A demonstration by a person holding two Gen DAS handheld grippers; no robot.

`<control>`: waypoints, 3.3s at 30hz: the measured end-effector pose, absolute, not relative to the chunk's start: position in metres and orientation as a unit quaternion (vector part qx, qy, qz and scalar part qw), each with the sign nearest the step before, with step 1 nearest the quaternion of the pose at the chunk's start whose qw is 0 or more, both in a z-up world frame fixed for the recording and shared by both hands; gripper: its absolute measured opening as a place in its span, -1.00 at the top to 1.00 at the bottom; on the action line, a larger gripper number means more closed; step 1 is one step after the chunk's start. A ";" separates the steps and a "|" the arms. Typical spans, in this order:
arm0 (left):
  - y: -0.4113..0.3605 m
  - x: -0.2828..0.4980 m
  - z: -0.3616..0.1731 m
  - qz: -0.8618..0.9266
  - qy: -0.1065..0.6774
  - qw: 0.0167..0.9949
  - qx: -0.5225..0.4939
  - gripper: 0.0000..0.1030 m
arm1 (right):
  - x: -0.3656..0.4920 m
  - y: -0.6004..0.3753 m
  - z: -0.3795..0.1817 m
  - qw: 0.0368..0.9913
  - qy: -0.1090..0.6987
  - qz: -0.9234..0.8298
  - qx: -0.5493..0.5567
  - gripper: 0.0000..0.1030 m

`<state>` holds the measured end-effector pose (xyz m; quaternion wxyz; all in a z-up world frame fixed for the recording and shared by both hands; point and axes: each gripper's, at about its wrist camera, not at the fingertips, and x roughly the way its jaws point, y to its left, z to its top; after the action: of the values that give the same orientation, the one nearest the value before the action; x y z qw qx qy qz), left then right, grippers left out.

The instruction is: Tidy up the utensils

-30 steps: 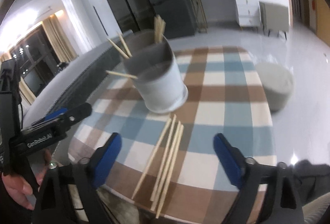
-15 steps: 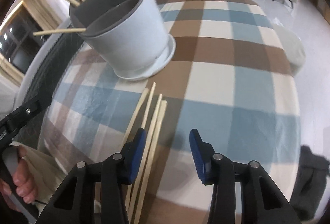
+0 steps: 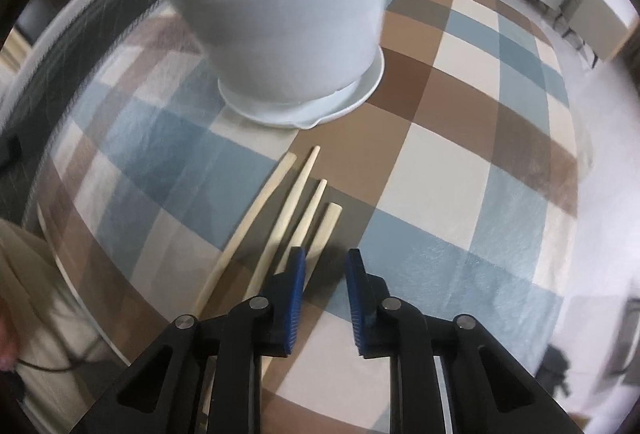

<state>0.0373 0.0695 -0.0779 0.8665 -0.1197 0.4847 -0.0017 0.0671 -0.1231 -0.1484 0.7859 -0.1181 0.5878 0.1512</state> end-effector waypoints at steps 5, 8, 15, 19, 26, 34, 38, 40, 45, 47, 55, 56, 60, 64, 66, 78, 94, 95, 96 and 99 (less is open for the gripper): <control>0.074 0.038 -0.073 -0.004 0.482 0.866 -0.129 -0.88 | 0.070 -0.117 -0.150 0.773 0.601 0.145 -0.143 0.74; 0.077 0.039 -0.073 0.001 0.483 0.866 -0.133 -0.88 | 0.075 -0.113 -0.152 0.767 0.609 0.142 -0.146 0.74; 0.087 0.044 -0.081 0.017 0.506 0.849 -0.150 -0.88 | 0.087 -0.098 -0.150 0.763 0.609 0.138 -0.170 0.73; 0.092 0.043 -0.085 0.024 0.515 0.842 -0.158 -0.88 | 0.090 -0.101 -0.147 0.768 0.608 0.142 -0.144 0.82; 0.079 0.041 -0.089 0.015 0.528 0.838 -0.137 -0.88 | 0.087 -0.122 -0.137 0.802 0.572 0.148 -0.085 0.90; 0.030 0.039 -0.096 -0.029 0.536 0.843 -0.045 -0.88 | 0.065 -0.211 -0.103 0.849 0.482 0.148 0.158 0.90; 0.011 0.041 -0.106 -0.039 0.549 0.834 -0.015 -0.88 | 0.060 -0.247 -0.099 0.847 0.433 0.163 0.263 0.90; 0.004 0.044 -0.112 -0.041 0.558 0.829 -0.006 -0.88 | 0.059 -0.255 -0.094 0.848 0.411 0.168 0.288 0.90; -0.007 0.053 -0.131 -0.032 0.586 0.810 0.002 -0.88 | 0.055 -0.268 -0.090 0.850 0.380 0.184 0.316 0.90; -0.007 0.056 -0.138 -0.021 0.597 0.802 -0.006 -0.88 | 0.052 -0.281 -0.092 0.844 0.373 0.186 0.337 0.90; -0.034 0.060 -0.145 -0.023 0.598 0.800 0.048 -0.88 | 0.048 -0.304 -0.085 0.851 0.346 0.192 0.345 0.90; -0.037 0.060 -0.146 -0.023 0.598 0.799 0.057 -0.87 | 0.048 -0.304 -0.083 0.855 0.342 0.193 0.340 0.90; -0.041 0.064 -0.143 -0.027 0.587 0.806 0.070 -0.66 | 0.046 -0.303 -0.072 0.866 0.326 0.203 0.318 0.90; -0.043 0.072 -0.145 -0.037 0.591 0.802 0.076 -0.26 | 0.045 -0.307 -0.068 0.866 0.317 0.207 0.326 0.90; -0.048 0.077 -0.145 -0.046 0.589 0.801 0.092 -0.17 | 0.045 -0.311 -0.068 0.863 0.314 0.208 0.335 0.90; -0.079 0.103 -0.151 -0.085 0.590 0.788 0.151 0.96 | 0.043 -0.317 -0.060 0.870 0.304 0.201 0.330 0.90; -0.039 0.030 -0.070 -0.097 0.464 0.880 0.032 0.98 | 0.026 -0.294 -0.048 0.899 0.291 0.192 0.264 0.90; -0.044 0.031 -0.065 -0.096 0.454 0.885 0.028 0.97 | 0.023 -0.290 -0.046 0.903 0.287 0.192 0.257 0.90; -0.038 0.024 -0.056 -0.094 0.437 0.894 0.022 0.97 | 0.020 -0.287 -0.044 0.906 0.283 0.192 0.250 0.90; -0.036 0.027 -0.043 -0.096 0.412 0.906 0.004 0.98 | 0.013 -0.275 -0.039 0.913 0.275 0.194 0.230 0.90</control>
<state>0.0271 -0.0360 -0.0430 0.9060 0.0036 0.4123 -0.0960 0.0128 -0.2751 -0.0385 0.9133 0.2297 0.2747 0.1939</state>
